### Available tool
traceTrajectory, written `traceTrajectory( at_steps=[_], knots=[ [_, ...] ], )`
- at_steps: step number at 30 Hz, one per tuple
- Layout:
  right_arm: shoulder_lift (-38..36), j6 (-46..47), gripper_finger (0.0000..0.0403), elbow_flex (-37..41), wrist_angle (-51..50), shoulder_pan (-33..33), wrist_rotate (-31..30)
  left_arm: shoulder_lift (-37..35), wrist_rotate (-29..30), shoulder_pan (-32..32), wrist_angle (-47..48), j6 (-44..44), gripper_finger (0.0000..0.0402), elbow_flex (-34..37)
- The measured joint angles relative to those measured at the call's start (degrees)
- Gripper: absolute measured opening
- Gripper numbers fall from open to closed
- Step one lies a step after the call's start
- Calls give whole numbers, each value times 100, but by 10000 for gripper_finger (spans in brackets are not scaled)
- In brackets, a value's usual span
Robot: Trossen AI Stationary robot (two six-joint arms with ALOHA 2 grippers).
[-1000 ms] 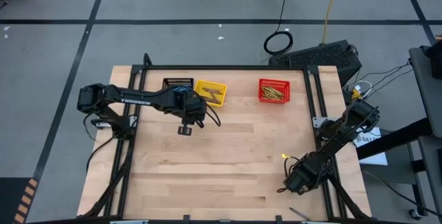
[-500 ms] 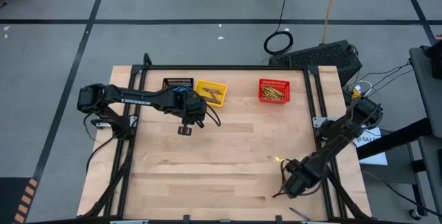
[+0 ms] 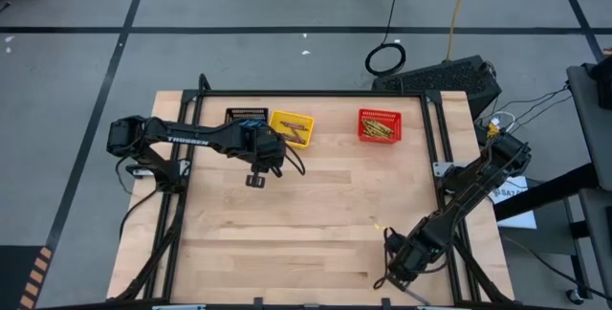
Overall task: Sort crayons
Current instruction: Put the blue crayon into the black bin
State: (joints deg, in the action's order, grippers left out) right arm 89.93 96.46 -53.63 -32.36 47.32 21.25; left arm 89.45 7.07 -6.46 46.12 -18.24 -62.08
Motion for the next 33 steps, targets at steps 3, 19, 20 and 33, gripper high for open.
traceTrajectory(
  at_steps=[3,19,20,33],
  knots=[
    [-4,-163,90,0,153,8,118,0,0,0,-6,17,85,0],
    [0,831,79,0,813,540,-407,0,0,0,49,151,85,2],
    [0,940,79,0,838,591,-482,0,0,0,49,152,85,0],
    [565,1659,79,0,1218,1080,-454,0,2,0,95,162,85,1]
  ],
)
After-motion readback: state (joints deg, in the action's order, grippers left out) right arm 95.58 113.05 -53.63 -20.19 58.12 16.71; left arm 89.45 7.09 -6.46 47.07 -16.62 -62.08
